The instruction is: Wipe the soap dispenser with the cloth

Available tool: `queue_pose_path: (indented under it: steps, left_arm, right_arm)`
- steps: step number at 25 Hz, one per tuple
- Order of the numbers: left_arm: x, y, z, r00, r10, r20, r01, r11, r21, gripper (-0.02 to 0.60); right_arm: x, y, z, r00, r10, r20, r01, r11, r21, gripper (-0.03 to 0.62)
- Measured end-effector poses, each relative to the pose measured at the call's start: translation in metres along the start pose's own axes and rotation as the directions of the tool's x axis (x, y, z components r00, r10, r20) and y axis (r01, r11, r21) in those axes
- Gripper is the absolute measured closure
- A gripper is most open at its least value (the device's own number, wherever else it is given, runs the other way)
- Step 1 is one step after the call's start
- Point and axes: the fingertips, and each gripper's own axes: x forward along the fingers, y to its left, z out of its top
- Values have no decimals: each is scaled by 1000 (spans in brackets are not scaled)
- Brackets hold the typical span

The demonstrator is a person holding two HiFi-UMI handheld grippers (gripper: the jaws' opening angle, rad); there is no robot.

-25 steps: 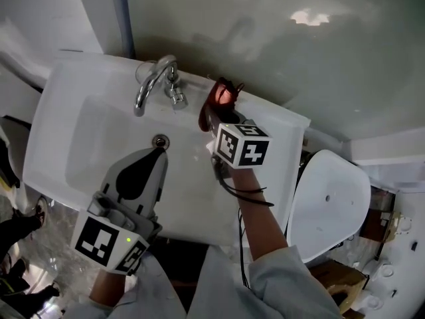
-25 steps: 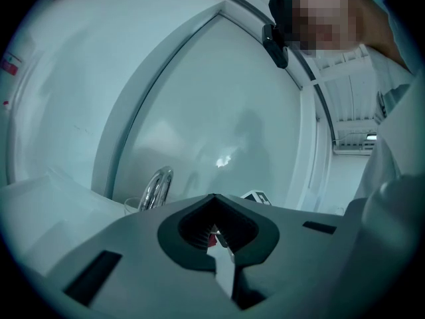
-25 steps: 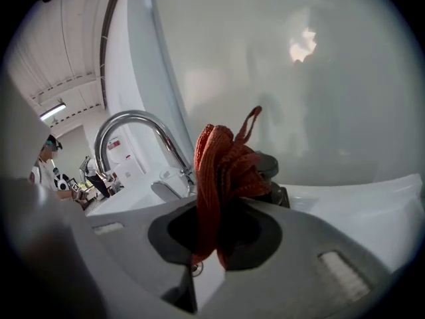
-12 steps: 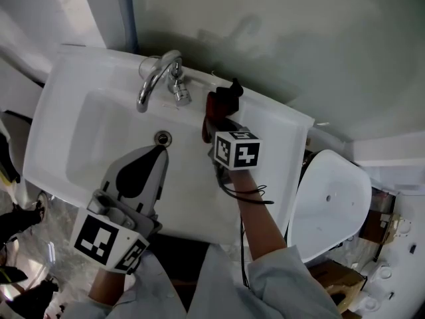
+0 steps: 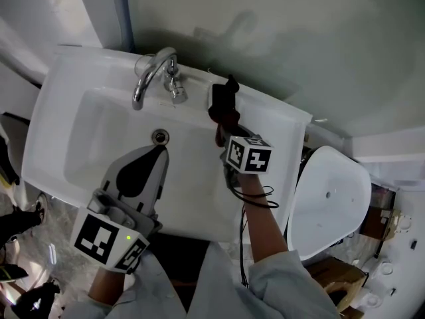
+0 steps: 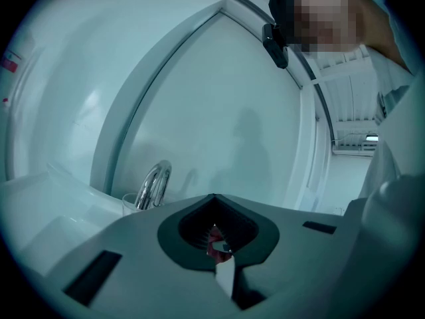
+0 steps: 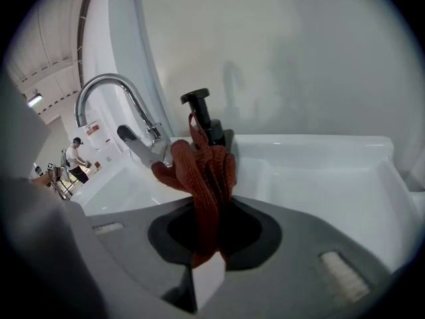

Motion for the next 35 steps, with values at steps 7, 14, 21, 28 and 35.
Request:
queue_pose_path:
  steps: [7, 14, 21, 28, 35]
  left_arm:
    - [1, -7, 1, 1000, -11, -3, 11, 1000, 4, 584]
    - [1, -11, 0, 1000, -12, -6, 13, 1000, 6, 584]
    - [2, -13, 1, 1000, -10, -1, 10, 1000, 9, 584]
    - [2, -15, -2, 1000, -5, -4, 5, 1000, 7, 584]
    - [2, -13, -2, 1000, -2, -4, 2, 1000, 9, 584]
  right_arm:
    - [-14, -32, 7, 998, -60, 25, 59, 998, 32, 539]
    - [-25, -50, 23, 994, -79, 77, 69, 989, 130, 539]
    - [-43, -39, 70, 978, -75, 196, 72, 997, 23, 539]
    - [-22, -17, 74, 988, -29, 153, 49, 991, -126, 539]
    - [-12, -25, 49, 994, -35, 106, 40, 998, -41, 539]
